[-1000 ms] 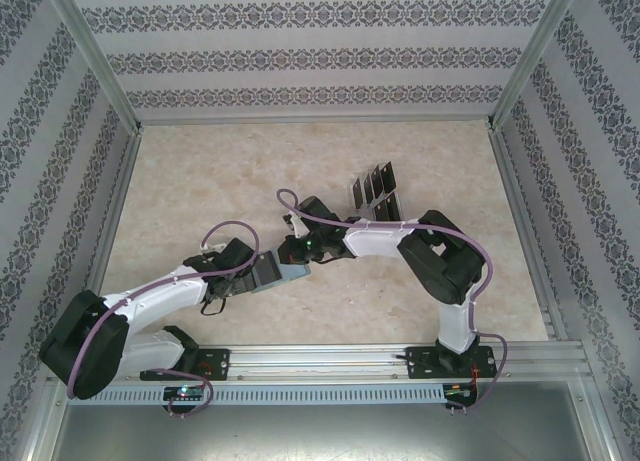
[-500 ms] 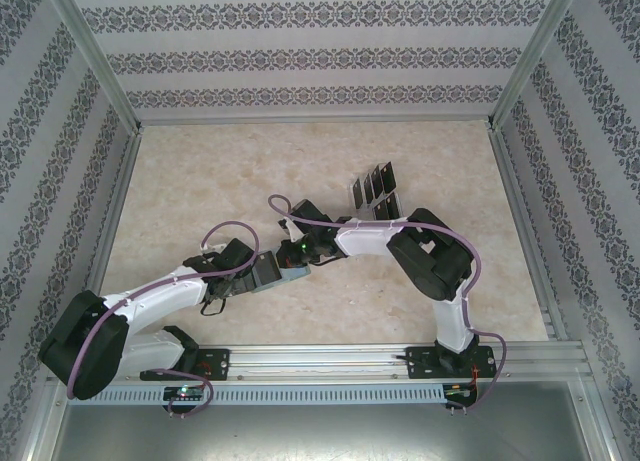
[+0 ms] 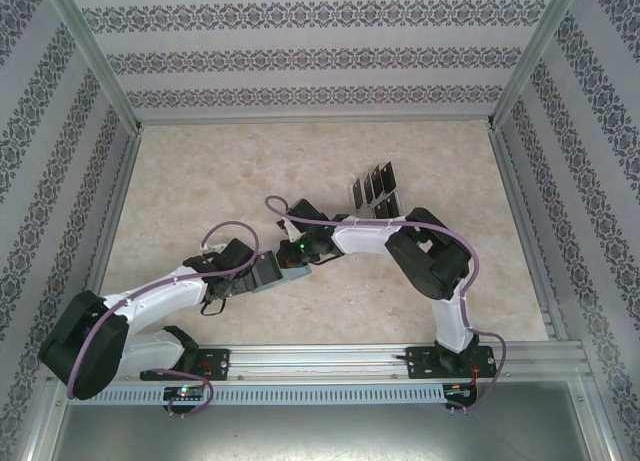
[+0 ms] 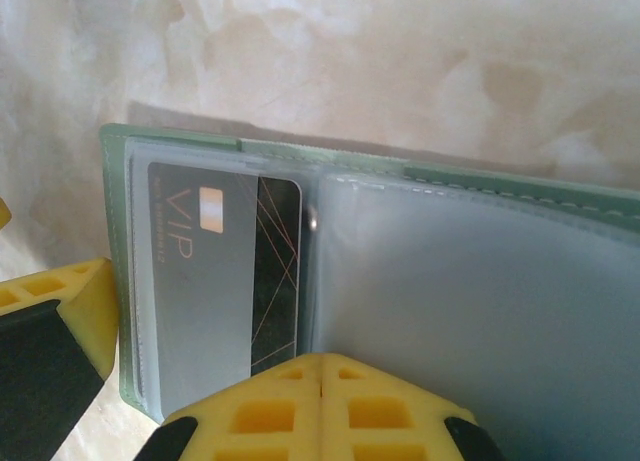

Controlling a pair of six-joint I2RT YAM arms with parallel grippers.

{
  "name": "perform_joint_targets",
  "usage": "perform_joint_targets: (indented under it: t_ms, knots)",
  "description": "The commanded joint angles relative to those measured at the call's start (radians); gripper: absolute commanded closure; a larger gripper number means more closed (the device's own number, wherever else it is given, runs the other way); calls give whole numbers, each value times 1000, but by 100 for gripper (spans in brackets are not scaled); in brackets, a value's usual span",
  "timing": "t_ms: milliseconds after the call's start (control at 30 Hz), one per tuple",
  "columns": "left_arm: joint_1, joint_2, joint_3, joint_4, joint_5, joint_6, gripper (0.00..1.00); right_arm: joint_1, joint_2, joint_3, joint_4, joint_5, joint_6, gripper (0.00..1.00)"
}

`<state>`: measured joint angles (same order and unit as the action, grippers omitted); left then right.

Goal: Put the credit cards into the card holder

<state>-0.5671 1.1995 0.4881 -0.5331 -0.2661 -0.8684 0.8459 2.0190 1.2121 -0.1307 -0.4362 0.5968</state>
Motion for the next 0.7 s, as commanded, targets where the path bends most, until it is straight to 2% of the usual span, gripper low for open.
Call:
perform_joint_targets:
  t_ms: [0, 667]
  knots:
    - [8, -6, -13, 11, 0, 8, 0, 19, 24, 28, -35, 22, -24, 100]
    - [9, 3, -14, 19, 5, 9, 0, 62, 79, 96, -53, 5, -14, 100]
